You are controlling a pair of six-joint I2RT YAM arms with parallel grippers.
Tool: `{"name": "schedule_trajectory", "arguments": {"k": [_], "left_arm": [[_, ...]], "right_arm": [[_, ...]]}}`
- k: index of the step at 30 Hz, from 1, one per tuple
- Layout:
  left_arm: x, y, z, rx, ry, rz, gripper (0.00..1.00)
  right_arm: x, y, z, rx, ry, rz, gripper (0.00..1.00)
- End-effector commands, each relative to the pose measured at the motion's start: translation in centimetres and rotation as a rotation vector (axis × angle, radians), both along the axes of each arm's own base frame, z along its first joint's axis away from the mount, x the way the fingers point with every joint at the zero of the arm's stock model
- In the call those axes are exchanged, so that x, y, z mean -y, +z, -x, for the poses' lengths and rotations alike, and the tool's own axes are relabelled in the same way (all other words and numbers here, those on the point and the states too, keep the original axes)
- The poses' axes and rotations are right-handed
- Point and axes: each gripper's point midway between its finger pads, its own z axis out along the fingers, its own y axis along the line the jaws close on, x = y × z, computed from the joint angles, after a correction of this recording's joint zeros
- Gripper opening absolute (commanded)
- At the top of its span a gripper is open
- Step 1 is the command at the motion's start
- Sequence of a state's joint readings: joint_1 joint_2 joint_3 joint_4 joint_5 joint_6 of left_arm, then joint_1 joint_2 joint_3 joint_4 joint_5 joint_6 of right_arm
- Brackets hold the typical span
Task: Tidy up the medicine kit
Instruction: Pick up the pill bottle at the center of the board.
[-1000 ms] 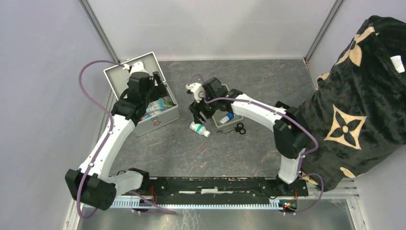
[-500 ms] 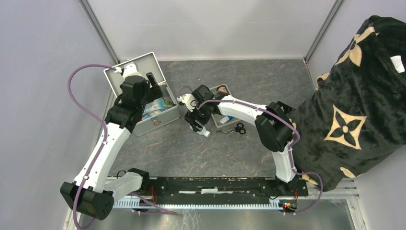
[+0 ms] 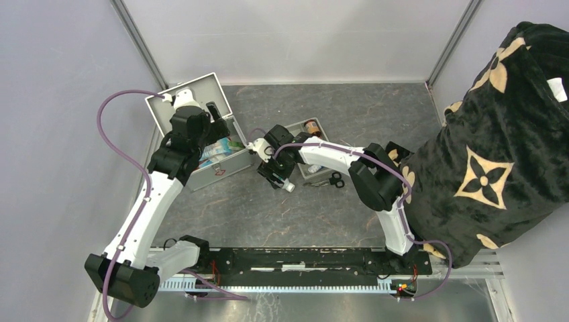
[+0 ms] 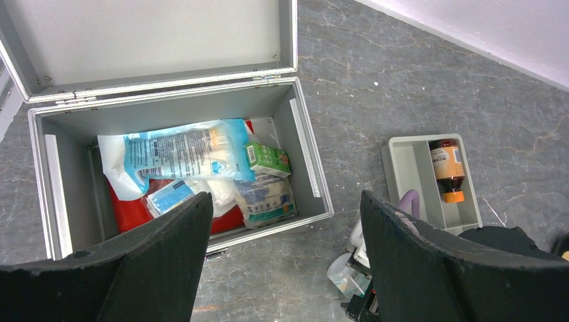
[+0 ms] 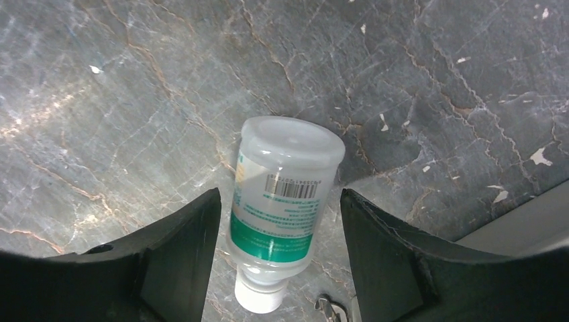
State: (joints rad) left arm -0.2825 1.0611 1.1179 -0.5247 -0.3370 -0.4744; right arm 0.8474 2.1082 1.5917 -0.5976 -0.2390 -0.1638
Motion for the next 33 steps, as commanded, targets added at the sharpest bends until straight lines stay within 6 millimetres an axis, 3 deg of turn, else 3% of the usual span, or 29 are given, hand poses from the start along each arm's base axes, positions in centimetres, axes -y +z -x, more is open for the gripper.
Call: {"name": "schedule_trajectory", "arguments": {"k": [1, 8, 21, 26, 33], "left_arm": [[0.3, 0.4, -0.4, 0.022, -0.001, 0.032, 0.87], [0.3, 0.3, -0.3, 0.019, 0.000, 0.030, 0.87], [0.2, 0.1, -0.4, 0.013, 0.003, 0.022, 0.86], [0.0, 0.2, -0.1, 0.019, 0.008, 0.019, 0.87], [0.1, -0.5, 0.0, 0.005, 0.005, 0.019, 0.86]], "right_arm": [[0.3, 0.2, -1.3, 0.054, -0.013, 0.044, 0.71], [0.1, 0.3, -1.4, 0.053, -0.033, 0.040, 0.64], [-2.1, 4.7, -2.6, 0.045, -0.101, -0.166, 0.47], [-1.1, 7.4, -5.1, 0.034, -0.240, -0.298, 0.42], [2.9, 10.8, -12.0, 0.096, -0.522, -0.447, 0.42]]}}
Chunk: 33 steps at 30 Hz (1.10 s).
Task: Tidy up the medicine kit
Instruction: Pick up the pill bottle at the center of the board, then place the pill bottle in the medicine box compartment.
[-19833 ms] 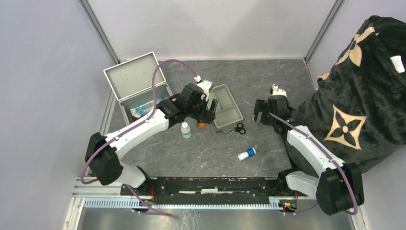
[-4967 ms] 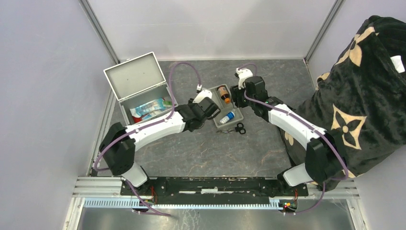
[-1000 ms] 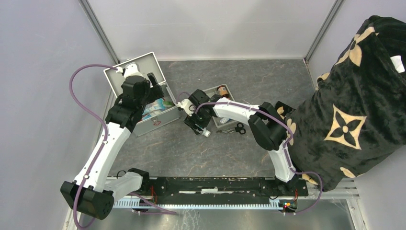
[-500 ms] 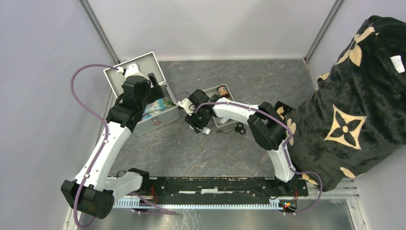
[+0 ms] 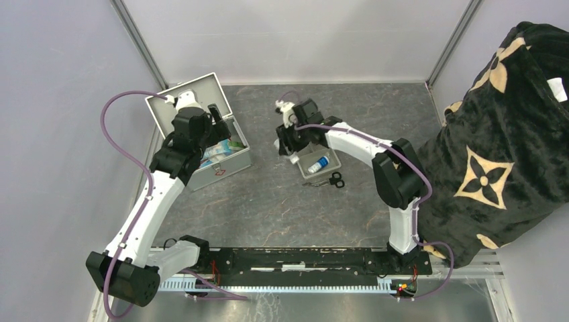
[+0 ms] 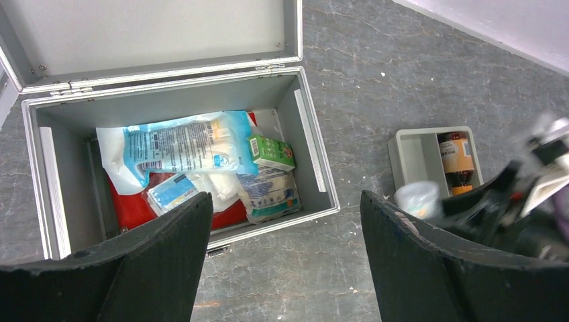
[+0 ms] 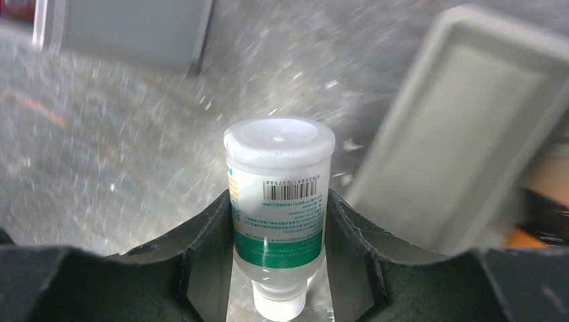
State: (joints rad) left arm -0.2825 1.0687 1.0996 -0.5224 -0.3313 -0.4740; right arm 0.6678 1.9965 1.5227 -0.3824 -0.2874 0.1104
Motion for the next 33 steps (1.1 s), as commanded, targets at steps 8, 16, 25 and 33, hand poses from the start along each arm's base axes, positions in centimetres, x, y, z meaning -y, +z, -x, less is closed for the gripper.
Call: {"name": "schedule_trajectory", "arguments": {"k": [8, 16, 25, 33], "left_arm": [[-0.1, 0.5, 0.0, 0.030, 0.009, 0.019, 0.86], [0.0, 0.1, 0.2, 0.021, 0.006, 0.020, 0.86], [0.1, 0.0, 0.2, 0.019, -0.001, 0.023, 0.86], [0.1, -0.1, 0.3, 0.018, -0.001, 0.024, 0.86]], "right_arm": [[3.4, 3.7, -9.0, 0.103, -0.329, -0.111, 0.42], [3.6, 0.9, -9.6, 0.069, -0.363, -0.075, 0.42], [4.2, -1.1, -10.2, 0.063, -0.394, -0.031, 0.45], [4.1, -1.7, -10.6, 0.064, -0.399, -0.020, 0.52]]}}
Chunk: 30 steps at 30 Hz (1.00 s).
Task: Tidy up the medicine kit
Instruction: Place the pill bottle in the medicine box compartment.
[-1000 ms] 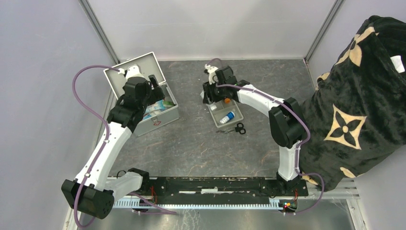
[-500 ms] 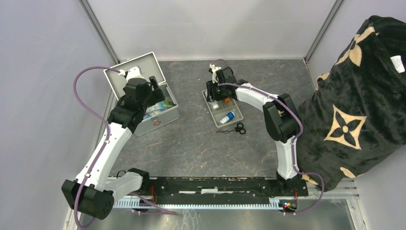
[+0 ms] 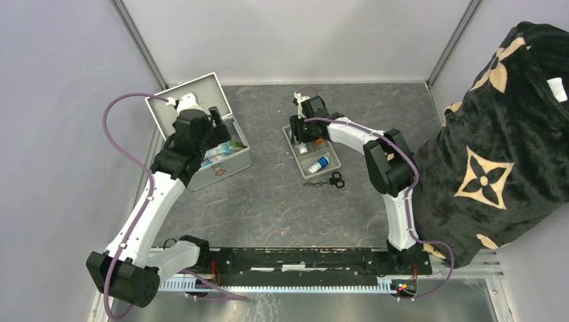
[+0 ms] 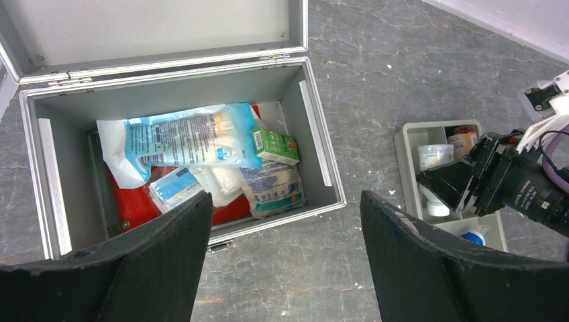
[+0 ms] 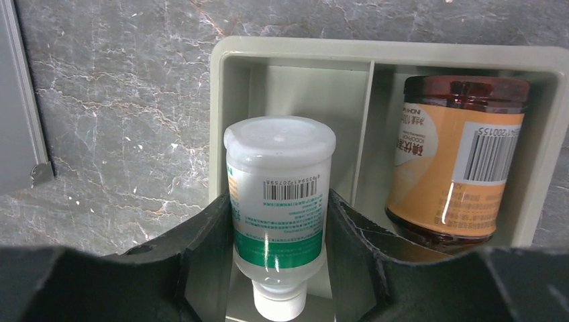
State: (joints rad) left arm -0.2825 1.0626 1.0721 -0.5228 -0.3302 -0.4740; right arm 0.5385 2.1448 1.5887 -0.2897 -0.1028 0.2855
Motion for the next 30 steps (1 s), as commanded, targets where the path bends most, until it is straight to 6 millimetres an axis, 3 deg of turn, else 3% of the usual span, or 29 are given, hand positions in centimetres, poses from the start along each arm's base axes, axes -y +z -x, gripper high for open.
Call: {"name": "schedule_trajectory", "arguments": {"k": [1, 11, 16, 20, 24, 30], "left_arm": [[0.2, 0.9, 0.0, 0.038, 0.000, 0.030, 0.86], [0.4, 0.8, -0.2, 0.033, -0.014, 0.033, 0.86], [0.5, 0.7, -0.2, 0.030, -0.019, 0.029, 0.86], [0.7, 0.7, -0.4, 0.025, -0.027, 0.032, 0.86], [1.2, 0.3, -0.6, 0.018, -0.049, 0.039, 0.86], [2.0, -1.0, -1.1, -0.023, -0.084, 0.045, 0.86]], "right_arm": [[-1.1, 2.5, -2.1, 0.077, -0.016, -0.042, 0.53], [-1.4, 4.4, -2.1, 0.103, 0.000, -0.069, 0.61], [-1.0, 7.4, -1.8, 0.156, 0.015, -0.071, 0.61], [0.6, 10.0, -0.7, 0.223, 0.019, -0.044, 0.63], [3.5, 11.5, 1.3, 0.270, -0.020, -0.015, 0.64], [9.3, 9.9, 5.7, 0.249, -0.112, 0.047, 0.65]]}}
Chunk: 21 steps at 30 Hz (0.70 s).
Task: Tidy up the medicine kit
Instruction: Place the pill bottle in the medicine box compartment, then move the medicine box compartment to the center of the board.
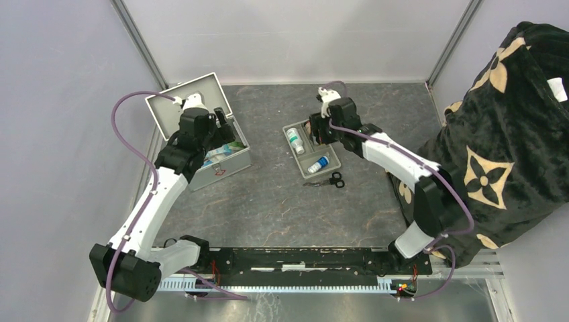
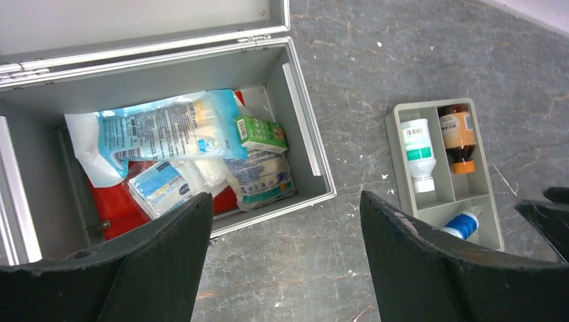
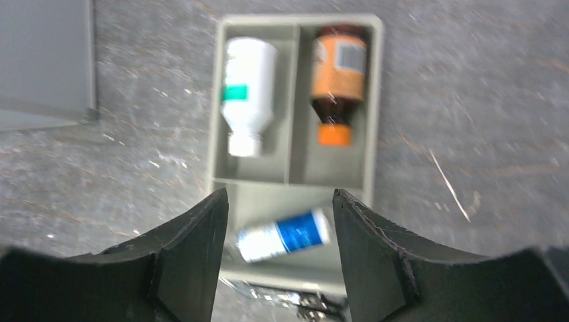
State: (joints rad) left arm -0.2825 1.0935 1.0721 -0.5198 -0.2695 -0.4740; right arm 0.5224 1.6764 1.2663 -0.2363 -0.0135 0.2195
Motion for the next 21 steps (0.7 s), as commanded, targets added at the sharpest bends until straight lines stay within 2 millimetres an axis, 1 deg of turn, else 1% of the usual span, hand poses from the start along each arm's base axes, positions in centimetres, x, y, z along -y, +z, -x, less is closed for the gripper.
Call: {"name": "schedule_trajectory", "arguments": {"k": [1, 4, 6, 11, 12, 14, 16, 18, 21], "left_arm": [[0.9, -0.1, -0.8, 0.008, -0.032, 0.024, 0.86], [1.1, -0.8, -1.0, -0.010, -0.039, 0.021, 0.86], [1.2, -1.3, -1.1, -0.023, -0.042, 0.022, 0.86], [1.8, -2.1, -1.4, -0.046, -0.065, 0.034, 0.85], [2.1, -2.3, -1.4, -0.049, -0.079, 0.038, 0.85], [2.5, -2.5, -1.7, -0.057, -0.099, 0.044, 0.85], [2.8, -2.7, -1.8, -0.062, -0.110, 0.051, 0.84], [3.1, -3.0, -1.9, -0.070, -0.119, 0.058, 0.84], [3.5, -3.1, -1.9, -0.075, -0.134, 0.065, 0.84]], "right_arm": [[4.4, -0.7, 2.1, 0.017, -0.093, 0.050, 0.65], [6.3, -2.1, 4.8, -0.017, -0.106, 0.069, 0.66], [7.0, -2.9, 6.4, -0.040, -0.100, 0.072, 0.66], [7.6, -5.1, 10.0, -0.137, -0.046, 0.084, 0.66], [7.4, -5.5, 10.7, -0.156, -0.026, 0.070, 0.66], [7.2, -6.0, 11.4, -0.167, -0.009, 0.053, 0.64], [6.4, -6.3, 11.7, -0.177, 0.035, 0.027, 0.62], [5.5, -6.7, 11.8, -0.194, 0.069, -0.002, 0.59], [4.6, -7.6, 11.7, -0.215, 0.082, -0.035, 0.58]]}}
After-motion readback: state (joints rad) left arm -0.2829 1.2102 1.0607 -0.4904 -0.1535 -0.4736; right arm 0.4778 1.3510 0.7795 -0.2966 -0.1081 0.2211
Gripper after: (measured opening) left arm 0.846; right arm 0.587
